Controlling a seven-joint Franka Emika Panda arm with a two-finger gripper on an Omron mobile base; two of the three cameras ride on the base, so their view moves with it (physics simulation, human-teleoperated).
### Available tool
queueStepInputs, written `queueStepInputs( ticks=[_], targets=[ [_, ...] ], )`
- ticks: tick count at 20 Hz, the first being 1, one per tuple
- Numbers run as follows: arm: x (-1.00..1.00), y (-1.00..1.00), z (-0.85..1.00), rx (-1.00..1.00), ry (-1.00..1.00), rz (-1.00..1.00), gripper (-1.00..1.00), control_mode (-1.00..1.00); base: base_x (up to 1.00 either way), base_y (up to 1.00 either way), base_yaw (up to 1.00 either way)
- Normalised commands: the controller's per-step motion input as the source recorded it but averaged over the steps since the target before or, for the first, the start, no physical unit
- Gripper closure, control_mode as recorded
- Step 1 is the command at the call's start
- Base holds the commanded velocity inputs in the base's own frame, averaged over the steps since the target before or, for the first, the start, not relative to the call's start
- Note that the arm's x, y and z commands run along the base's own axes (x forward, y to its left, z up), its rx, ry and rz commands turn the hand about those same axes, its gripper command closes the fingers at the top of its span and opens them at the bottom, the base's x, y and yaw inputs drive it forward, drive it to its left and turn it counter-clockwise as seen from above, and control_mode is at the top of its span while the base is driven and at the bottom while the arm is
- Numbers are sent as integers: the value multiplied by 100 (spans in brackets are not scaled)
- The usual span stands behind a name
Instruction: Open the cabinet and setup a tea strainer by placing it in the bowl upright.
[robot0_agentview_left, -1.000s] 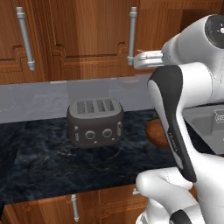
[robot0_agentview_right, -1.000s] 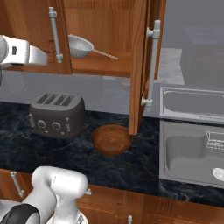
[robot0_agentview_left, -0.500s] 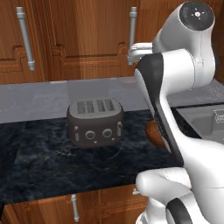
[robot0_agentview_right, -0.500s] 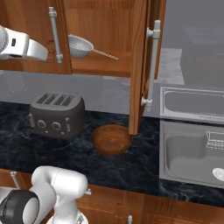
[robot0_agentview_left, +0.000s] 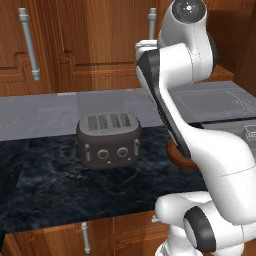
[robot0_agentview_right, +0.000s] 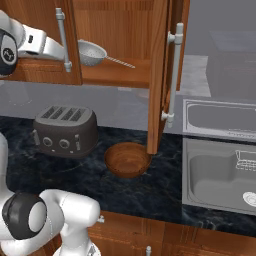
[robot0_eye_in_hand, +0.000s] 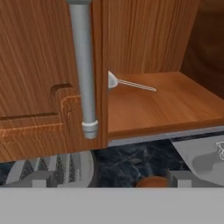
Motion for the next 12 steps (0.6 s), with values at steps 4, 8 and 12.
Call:
queueStepInputs(
  ticks=[4,8,12],
  targets=[
    [45,5,0,0,0,0,-100,-100,0,0,0],
    [56,0,0,0,0,0,-100,-100,0,0,0],
    [48,1,-4,0,0,0,-100,-100,0,0,0]
  ],
)
